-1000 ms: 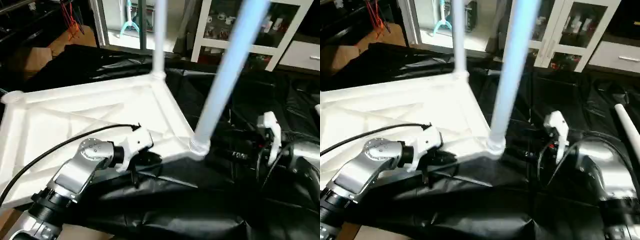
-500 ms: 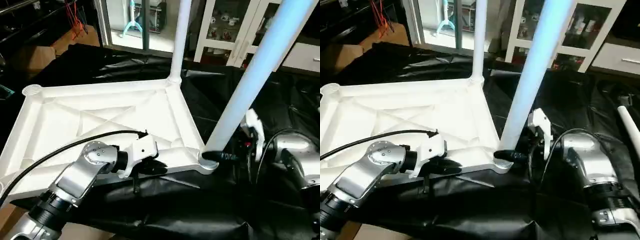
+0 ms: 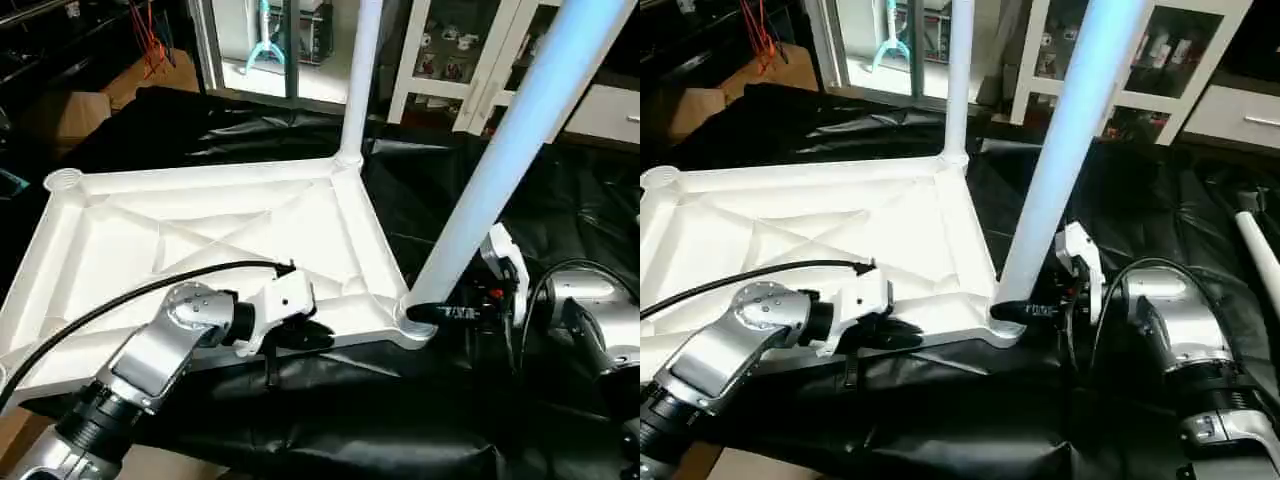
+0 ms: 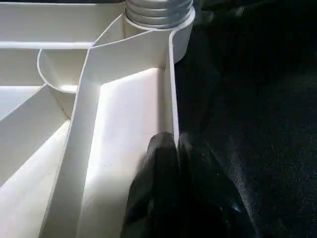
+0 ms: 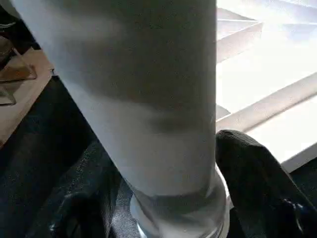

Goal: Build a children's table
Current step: Rotate leg to tighten

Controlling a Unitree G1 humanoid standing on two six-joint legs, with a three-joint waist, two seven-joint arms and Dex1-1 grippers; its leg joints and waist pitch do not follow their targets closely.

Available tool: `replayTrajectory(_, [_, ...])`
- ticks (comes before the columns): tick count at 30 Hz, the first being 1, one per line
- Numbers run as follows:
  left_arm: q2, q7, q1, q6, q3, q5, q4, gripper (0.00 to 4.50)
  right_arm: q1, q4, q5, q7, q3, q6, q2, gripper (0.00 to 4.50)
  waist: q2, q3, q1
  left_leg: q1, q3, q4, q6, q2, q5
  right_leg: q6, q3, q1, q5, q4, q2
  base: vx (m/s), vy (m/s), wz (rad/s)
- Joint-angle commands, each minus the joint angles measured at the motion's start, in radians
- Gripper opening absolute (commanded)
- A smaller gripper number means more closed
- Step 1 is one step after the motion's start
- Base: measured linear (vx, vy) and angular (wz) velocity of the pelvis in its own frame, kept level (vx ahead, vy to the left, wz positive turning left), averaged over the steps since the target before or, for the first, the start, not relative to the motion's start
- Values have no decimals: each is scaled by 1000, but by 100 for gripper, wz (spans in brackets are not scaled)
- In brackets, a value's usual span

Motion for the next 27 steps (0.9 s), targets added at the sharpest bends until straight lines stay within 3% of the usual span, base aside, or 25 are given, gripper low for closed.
replayTrajectory(1, [1, -30, -1, -26, -11, -10, -33, 0, -10, 4, -3, 5, 1, -1, -3, 273, -11, -80, 0, 7, 1, -38, 156, 21, 70, -296, 41, 60, 282, -47, -71, 0, 0, 0])
replayTrajectory(6, [0, -25, 2, -22, -7, -10, -29, 0, -6, 24, -8, -39, -12, -3, 27, 227, -10, -81, 1, 8, 1, -38, 149, 21, 58, -296, 41, 60, 266, -48, -72, 0, 0, 0])
replayTrajectory(10, [-22, 19, 1, 12, 13, -13, -17, 0, -16, 101, -68, -189, -19, -52, 71, 217, -11, -80, -7, 6, 2, -38, 123, 19, 37, -292, 43, 59, 221, -51, -74, 0, 0, 0])
replayTrajectory(12, [-67, 118, -13, 61, 35, 12, 12, 0, -17, 180, -133, -404, -29, -73, 133, 213, -16, -77, -16, 5, 3, -40, 99, 17, 20, -284, 44, 59, 184, -55, -71, 0, 0, 0])
replayTrajectory(17, [-205, 428, -71, 213, 113, 91, 89, 0, -11, 248, -178, -777, -73, -39, 265, 201, -8, -74, -27, 16, 1, -48, 21, 19, -39, -258, 48, 56, 77, -69, -72, 0, 0, 0])
replayTrajectory(19, [-242, 504, -86, 224, 137, 105, 109, 0, -15, 272, -186, -874, -88, -42, 297, 199, -9, -74, -27, 13, 0, -50, 10, 17, -51, -253, 48, 57, 73, -71, -71, 0, 0, 0])
replayTrajectory(22, [-349, 631, -115, 197, 149, 126, 138, 0, -45, 359, -172, -1129, -139, -81, 432, 196, -7, -74, -27, 16, -2, -53, -4, 18, -82, -240, 48, 53, 39, -78, -72, 0, 0, 0])
replayTrajectory(25, [-369, 608, -108, 196, 128, 123, 125, 0, -61, 373, -144, -1141, -161, -130, 488, 194, -8, -78, -25, 15, -4, -53, -10, 17, -99, -219, 48, 55, 40, -74, -73, 0, 0, 0])
replayTrajectory(27, [-346, 550, -90, 177, 97, 116, 107, 0, -69, 337, -135, -1035, -142, -144, 493, 194, -9, -78, -26, 10, -6, -54, 8, 15, -78, -213, 47, 58, 110, -69, -69, 0, 0, 0])
